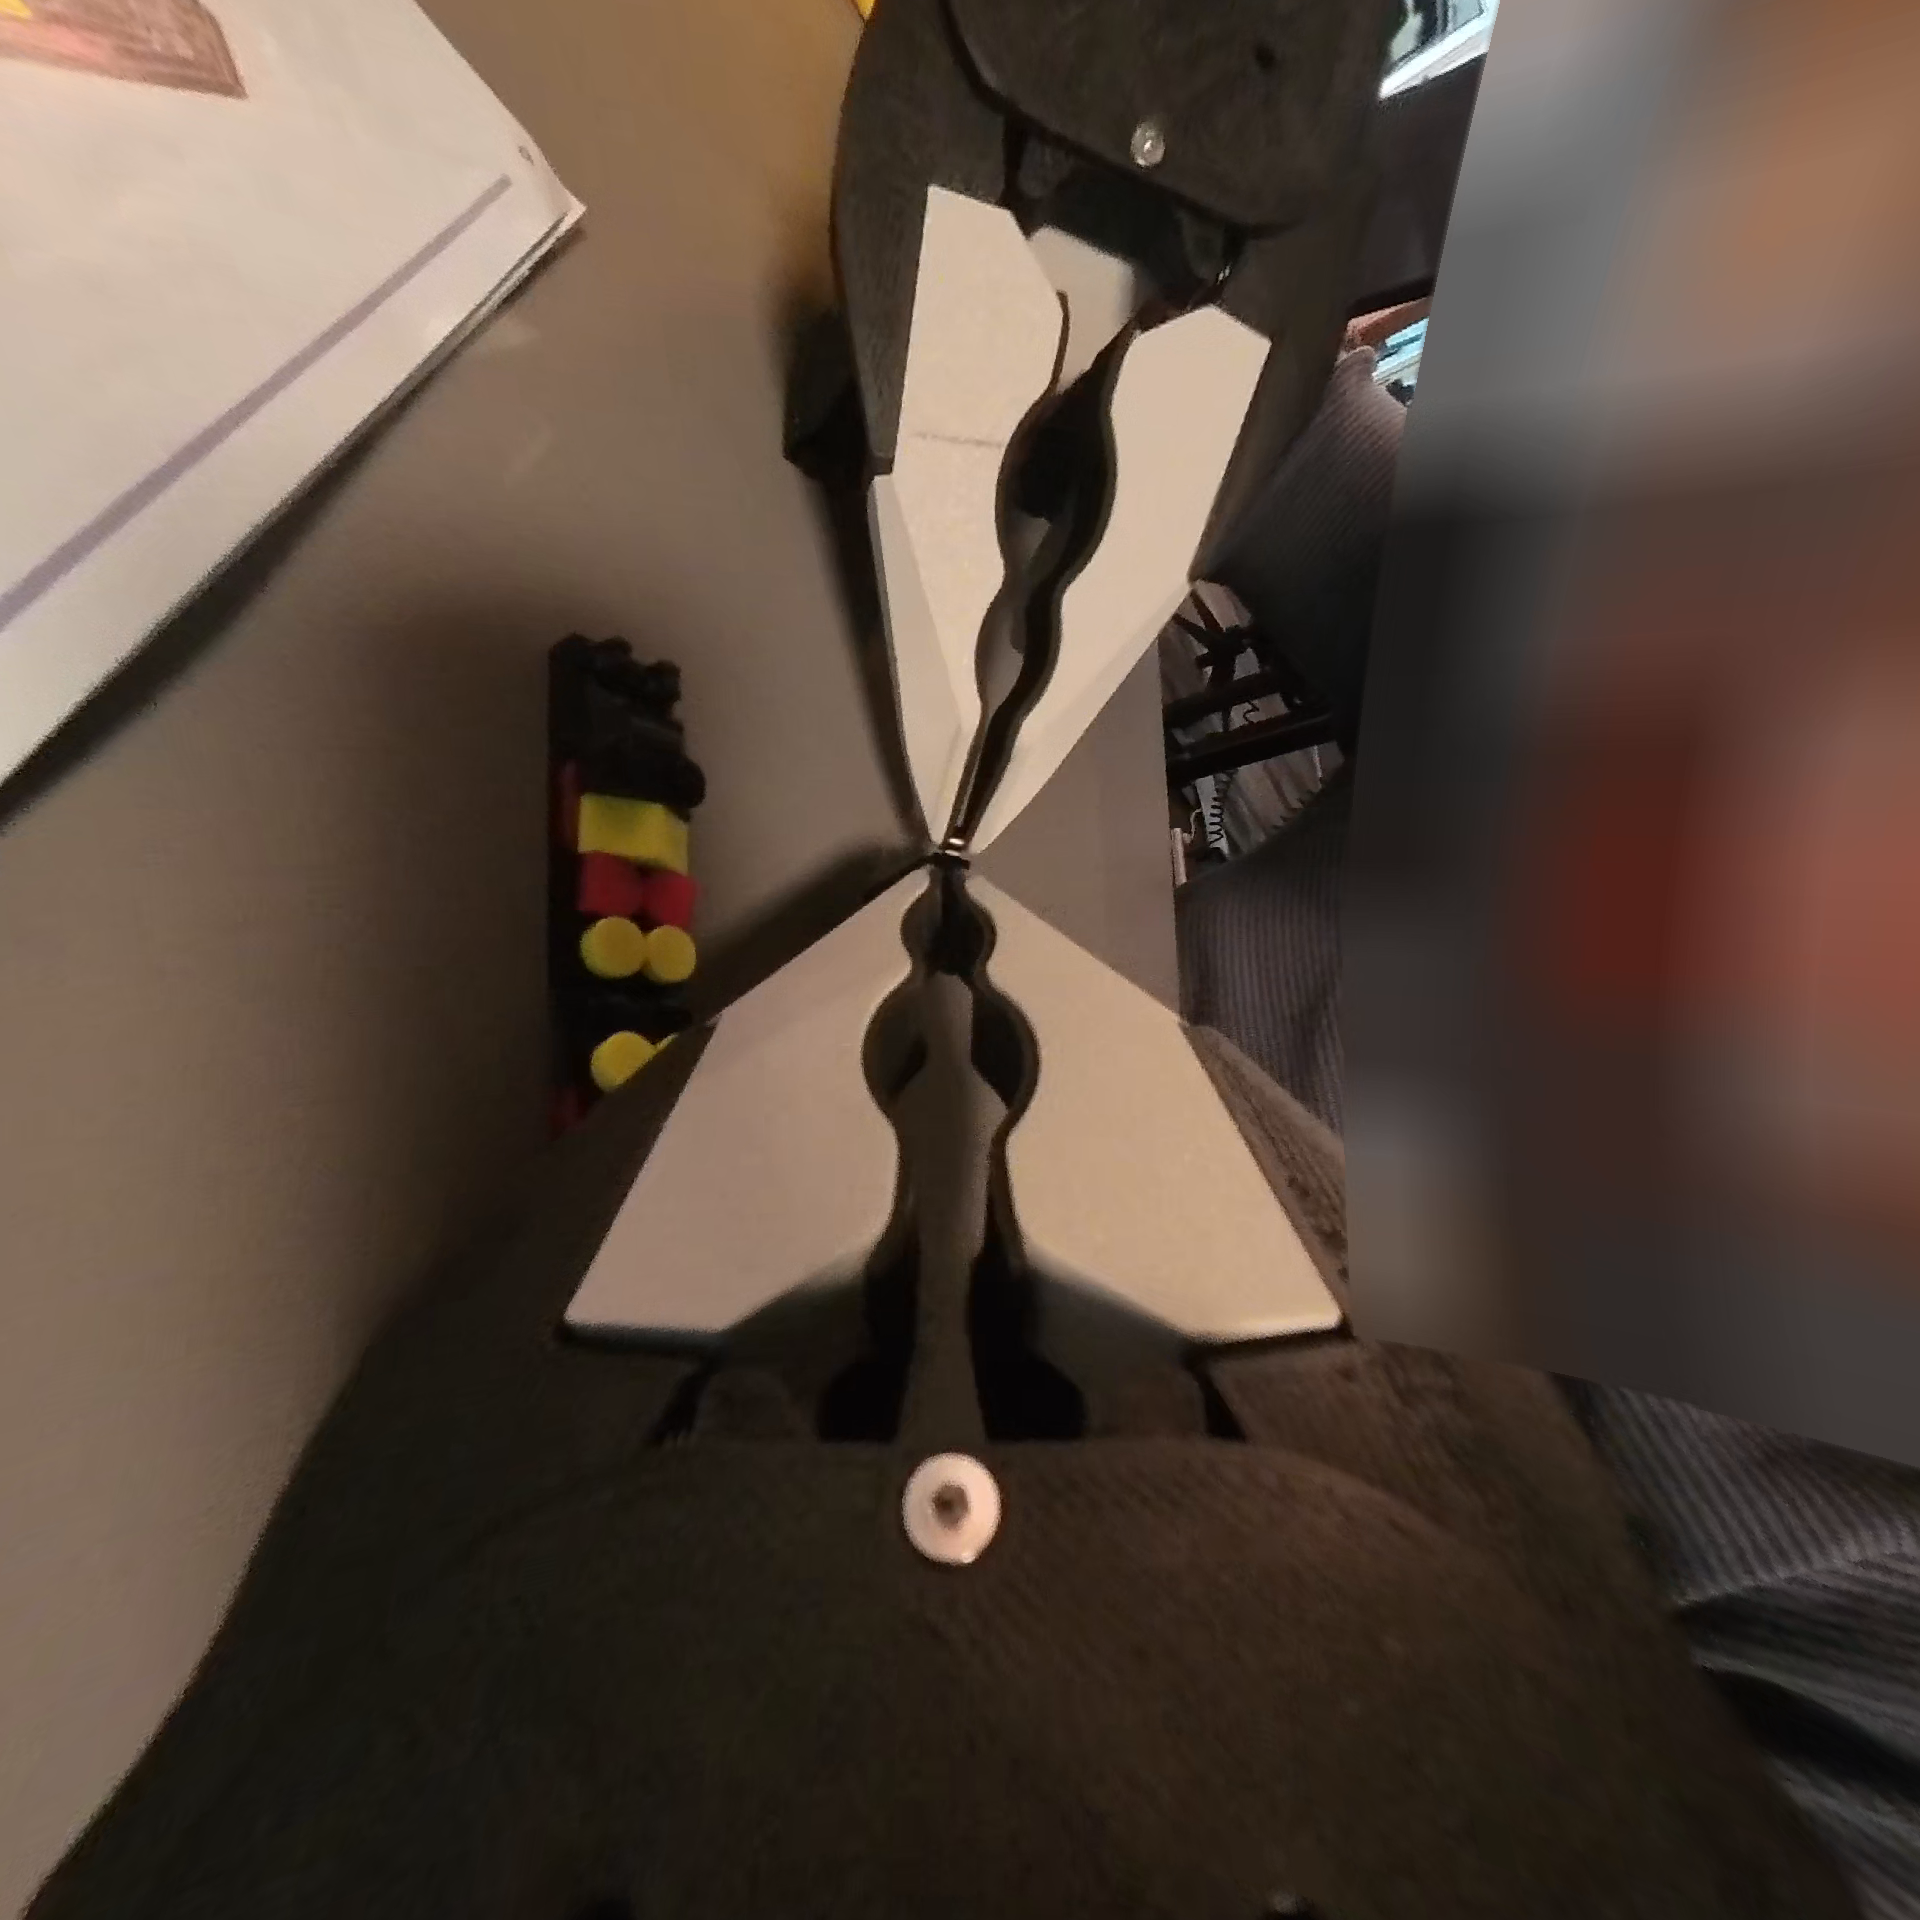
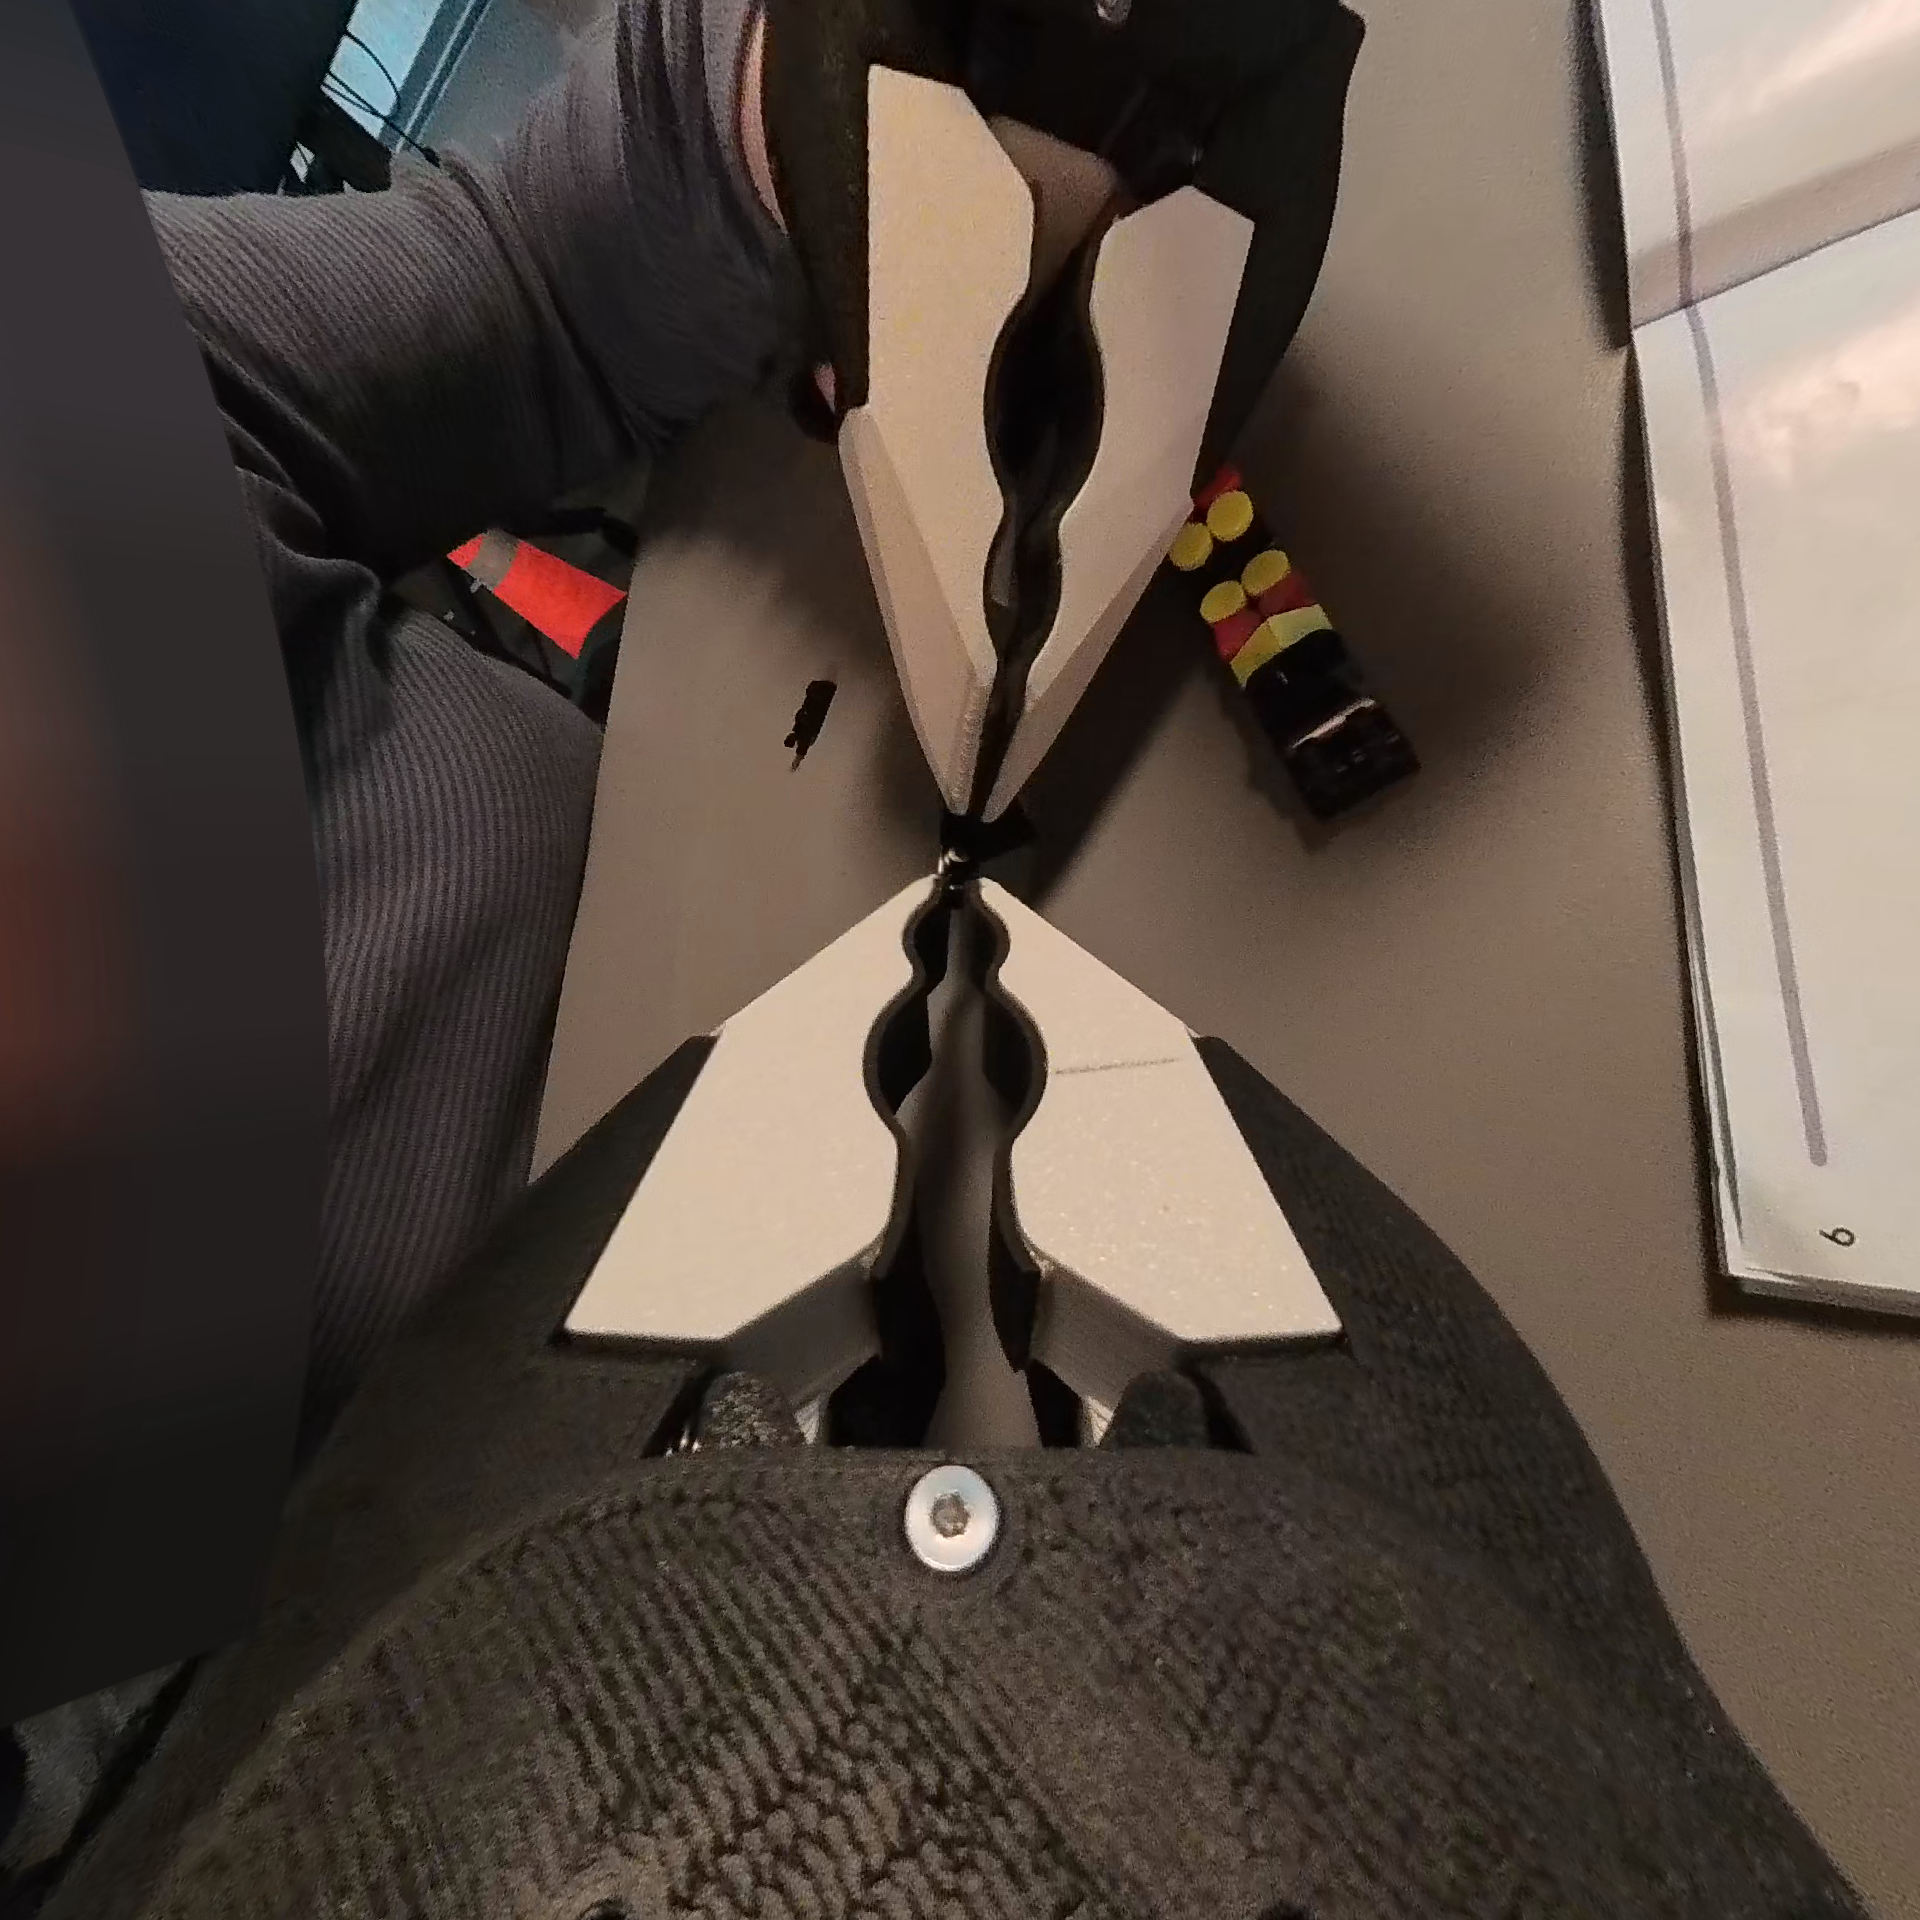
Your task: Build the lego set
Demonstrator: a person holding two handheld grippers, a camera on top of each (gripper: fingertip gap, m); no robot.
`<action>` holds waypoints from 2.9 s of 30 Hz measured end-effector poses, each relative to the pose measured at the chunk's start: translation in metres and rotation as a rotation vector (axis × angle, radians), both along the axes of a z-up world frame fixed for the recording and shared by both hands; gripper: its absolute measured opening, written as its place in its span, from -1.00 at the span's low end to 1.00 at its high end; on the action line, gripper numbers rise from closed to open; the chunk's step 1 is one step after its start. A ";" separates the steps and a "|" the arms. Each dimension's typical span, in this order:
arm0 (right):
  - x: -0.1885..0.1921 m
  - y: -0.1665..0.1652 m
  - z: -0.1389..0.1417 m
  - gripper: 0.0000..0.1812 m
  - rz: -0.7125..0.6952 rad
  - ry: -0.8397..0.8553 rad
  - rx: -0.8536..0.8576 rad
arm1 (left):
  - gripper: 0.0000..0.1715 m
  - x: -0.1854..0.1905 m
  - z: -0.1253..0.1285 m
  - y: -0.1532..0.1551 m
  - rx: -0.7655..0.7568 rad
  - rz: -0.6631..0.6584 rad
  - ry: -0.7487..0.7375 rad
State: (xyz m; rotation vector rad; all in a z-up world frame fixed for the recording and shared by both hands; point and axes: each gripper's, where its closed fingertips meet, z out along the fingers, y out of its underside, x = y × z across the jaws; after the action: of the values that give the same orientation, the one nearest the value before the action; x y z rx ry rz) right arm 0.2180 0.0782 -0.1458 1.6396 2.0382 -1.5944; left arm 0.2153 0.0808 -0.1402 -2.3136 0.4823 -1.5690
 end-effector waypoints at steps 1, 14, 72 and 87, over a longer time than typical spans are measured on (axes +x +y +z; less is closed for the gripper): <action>0.000 0.000 -0.001 -0.99 0.001 0.001 0.008 | -1.00 0.000 0.000 0.000 0.005 -0.002 0.002; -0.001 0.004 -0.006 -0.99 -0.032 -0.002 0.075 | -0.93 -0.003 0.001 -0.011 0.446 -0.090 0.295; 0.006 0.008 -0.014 -0.85 0.064 0.314 0.600 | -0.82 0.006 -0.010 -0.004 0.820 -0.221 0.504; 0.005 0.009 -0.014 -0.93 0.054 0.321 0.615 | -0.82 0.003 -0.010 -0.003 0.840 -0.224 0.510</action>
State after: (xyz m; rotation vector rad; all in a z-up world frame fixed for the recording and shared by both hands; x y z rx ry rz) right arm 0.2232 0.0875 -0.1600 1.5201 2.9365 -1.3600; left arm 0.2180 0.0774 -0.1503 -1.9624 1.2670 -0.5944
